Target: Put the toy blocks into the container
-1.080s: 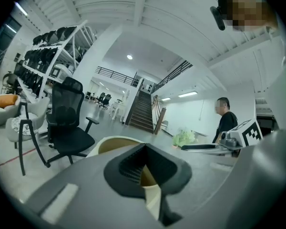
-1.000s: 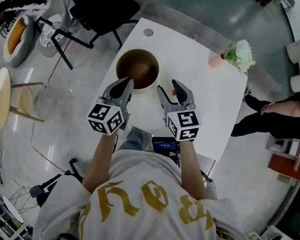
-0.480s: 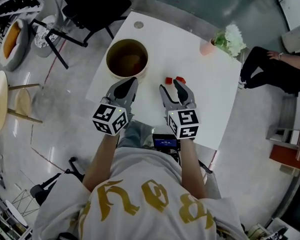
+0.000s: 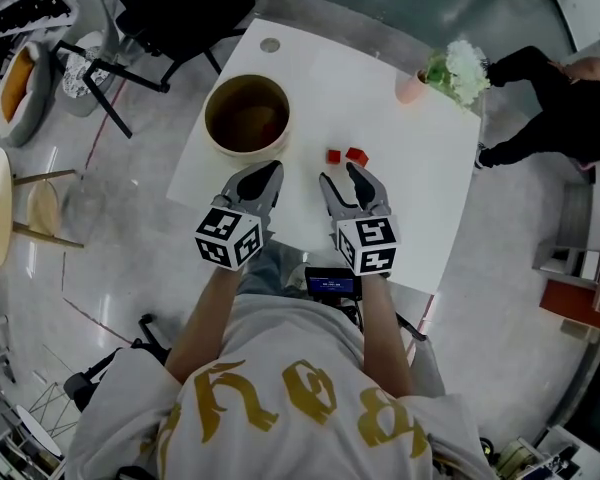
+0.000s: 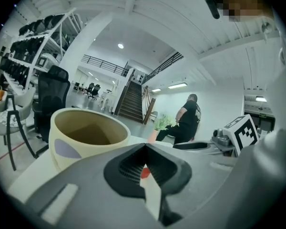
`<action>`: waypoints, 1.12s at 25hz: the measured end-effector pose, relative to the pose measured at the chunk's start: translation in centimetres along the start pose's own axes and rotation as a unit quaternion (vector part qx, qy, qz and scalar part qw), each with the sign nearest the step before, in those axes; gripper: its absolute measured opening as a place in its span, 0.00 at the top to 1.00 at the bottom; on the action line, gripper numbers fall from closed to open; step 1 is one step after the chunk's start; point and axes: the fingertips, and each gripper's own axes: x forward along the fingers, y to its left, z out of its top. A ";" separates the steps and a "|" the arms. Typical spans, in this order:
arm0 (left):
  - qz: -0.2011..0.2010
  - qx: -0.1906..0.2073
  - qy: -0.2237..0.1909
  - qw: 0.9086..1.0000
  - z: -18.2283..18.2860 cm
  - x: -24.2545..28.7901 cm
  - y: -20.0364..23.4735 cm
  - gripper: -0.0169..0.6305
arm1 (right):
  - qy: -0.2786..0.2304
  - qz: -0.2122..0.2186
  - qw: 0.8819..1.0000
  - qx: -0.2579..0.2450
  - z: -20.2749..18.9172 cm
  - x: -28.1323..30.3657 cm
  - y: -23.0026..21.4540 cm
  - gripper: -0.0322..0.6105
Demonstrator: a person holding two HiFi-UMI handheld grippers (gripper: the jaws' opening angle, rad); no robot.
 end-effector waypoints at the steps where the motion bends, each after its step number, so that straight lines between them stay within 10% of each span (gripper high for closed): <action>1: -0.006 -0.003 0.009 1.000 -0.3 0.3 -0.1 0.97 | 0.003 0.004 1.000 0.007 -0.3 0.1 0.0 0.61; 28: -0.073 -0.008 0.175 0.982 -11.5 5.5 1.4 0.97 | 0.106 -0.086 0.987 0.080 -8.4 7.7 -5.1 0.62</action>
